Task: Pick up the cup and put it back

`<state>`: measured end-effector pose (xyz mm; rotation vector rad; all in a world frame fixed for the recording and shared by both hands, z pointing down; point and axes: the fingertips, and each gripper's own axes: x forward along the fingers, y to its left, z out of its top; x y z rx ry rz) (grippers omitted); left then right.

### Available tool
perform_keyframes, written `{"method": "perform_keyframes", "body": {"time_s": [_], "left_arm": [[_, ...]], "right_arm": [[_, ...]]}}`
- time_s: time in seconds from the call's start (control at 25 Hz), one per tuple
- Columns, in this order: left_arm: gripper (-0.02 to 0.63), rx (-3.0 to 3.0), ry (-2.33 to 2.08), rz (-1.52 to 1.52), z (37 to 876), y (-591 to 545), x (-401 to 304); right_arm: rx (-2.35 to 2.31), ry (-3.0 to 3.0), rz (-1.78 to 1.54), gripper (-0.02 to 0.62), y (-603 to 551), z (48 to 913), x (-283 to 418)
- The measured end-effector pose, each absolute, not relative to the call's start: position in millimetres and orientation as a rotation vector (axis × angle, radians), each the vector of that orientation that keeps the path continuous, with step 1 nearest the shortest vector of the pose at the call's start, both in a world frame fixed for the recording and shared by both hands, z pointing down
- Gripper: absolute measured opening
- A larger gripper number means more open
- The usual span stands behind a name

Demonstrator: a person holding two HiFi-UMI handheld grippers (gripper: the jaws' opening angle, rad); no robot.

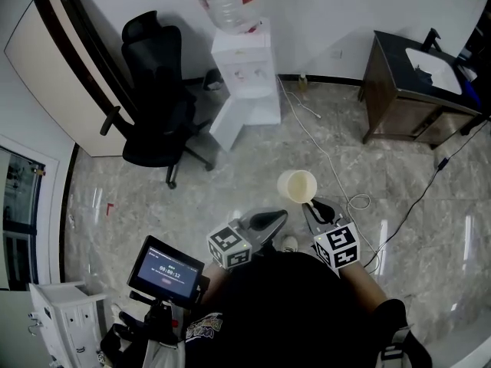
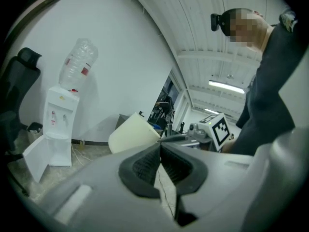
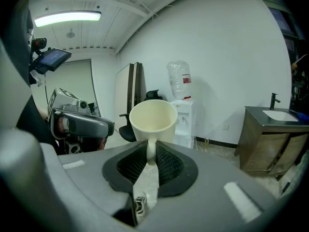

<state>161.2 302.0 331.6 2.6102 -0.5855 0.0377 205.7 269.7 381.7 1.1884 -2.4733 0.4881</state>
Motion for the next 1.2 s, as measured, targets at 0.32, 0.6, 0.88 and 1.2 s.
{"method": "perform_keyframes", "body": {"time_s": [0.32,0.6,0.88,1.2], "left_arm": [[0.003,2.575,-0.592,0.018,342.0,251.1,155.7],[0.003,2.573,-0.533,-0.049,342.4,153.1,169.4],[0.003,2.564,-0.544,-0.109,331.1,51.6,159.9],[0.003,2.491,-0.712,-0.100,349.6,1.2,137.3]], "right_arm": [[1.247,-2.421,0.528,0.055,220.2,391.2,217.9],[1.281,-2.353,0.517,0.055,138.3,384.6,232.8],[1.275,-2.357,0.473,0.055,34.8,370.1,221.1],[1.158,-2.415,0.468,0.055,-39.9,377.4,207.2]]}}
